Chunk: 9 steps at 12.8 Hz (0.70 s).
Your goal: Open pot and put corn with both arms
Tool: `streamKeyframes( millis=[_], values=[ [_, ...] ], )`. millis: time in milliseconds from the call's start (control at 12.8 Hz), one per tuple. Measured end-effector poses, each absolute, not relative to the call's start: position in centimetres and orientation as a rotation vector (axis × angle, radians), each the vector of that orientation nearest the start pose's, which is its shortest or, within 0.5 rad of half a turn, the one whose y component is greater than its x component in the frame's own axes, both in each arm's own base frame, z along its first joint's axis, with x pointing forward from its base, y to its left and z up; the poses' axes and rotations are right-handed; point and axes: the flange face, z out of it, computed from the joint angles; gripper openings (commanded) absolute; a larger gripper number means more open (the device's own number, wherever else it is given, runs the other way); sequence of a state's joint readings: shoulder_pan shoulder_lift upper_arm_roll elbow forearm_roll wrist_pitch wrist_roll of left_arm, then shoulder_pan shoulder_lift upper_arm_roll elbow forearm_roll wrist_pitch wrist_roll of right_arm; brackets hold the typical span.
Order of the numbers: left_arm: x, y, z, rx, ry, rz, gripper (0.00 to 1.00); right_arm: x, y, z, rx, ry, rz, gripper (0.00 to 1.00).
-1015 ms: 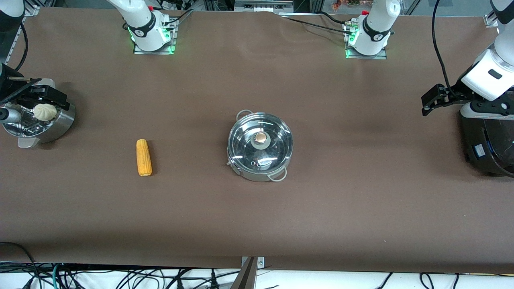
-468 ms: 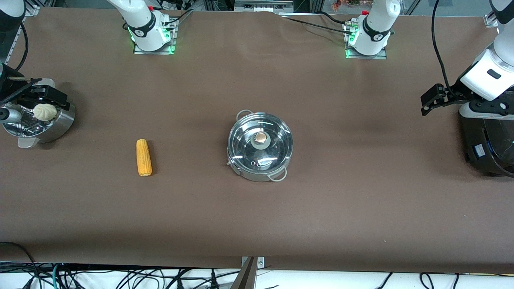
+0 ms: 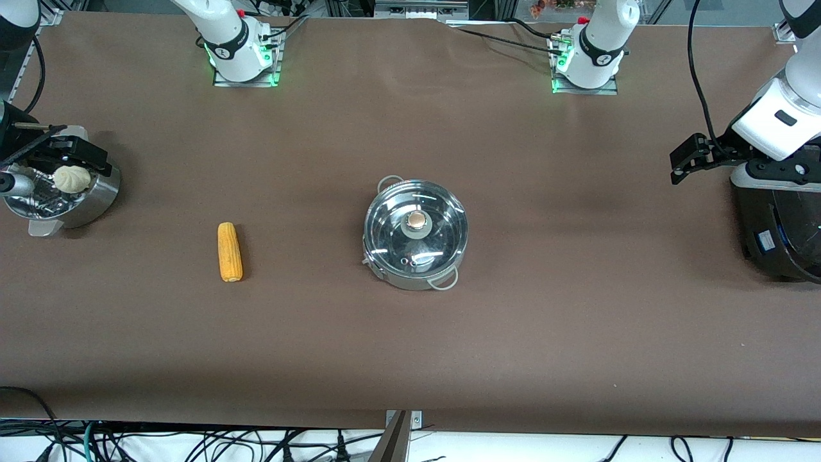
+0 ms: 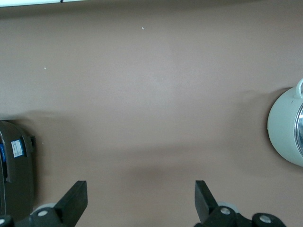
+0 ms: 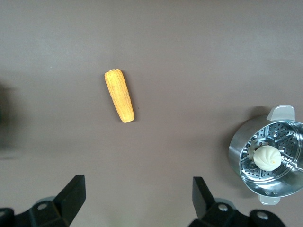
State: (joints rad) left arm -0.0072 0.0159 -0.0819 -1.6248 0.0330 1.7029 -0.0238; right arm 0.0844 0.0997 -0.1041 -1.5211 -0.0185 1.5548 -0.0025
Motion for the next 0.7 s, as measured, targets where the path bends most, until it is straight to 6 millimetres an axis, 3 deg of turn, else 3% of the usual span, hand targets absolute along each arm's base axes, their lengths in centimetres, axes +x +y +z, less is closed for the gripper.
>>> streamKeyframes(
  millis=[702],
  values=[
    [56.9,-5.8,59.8,-3.11,0.144,-0.089,1.0,58.2,-1.1,59.0,-3.168,0.027,0.104,1.0]
  ],
)
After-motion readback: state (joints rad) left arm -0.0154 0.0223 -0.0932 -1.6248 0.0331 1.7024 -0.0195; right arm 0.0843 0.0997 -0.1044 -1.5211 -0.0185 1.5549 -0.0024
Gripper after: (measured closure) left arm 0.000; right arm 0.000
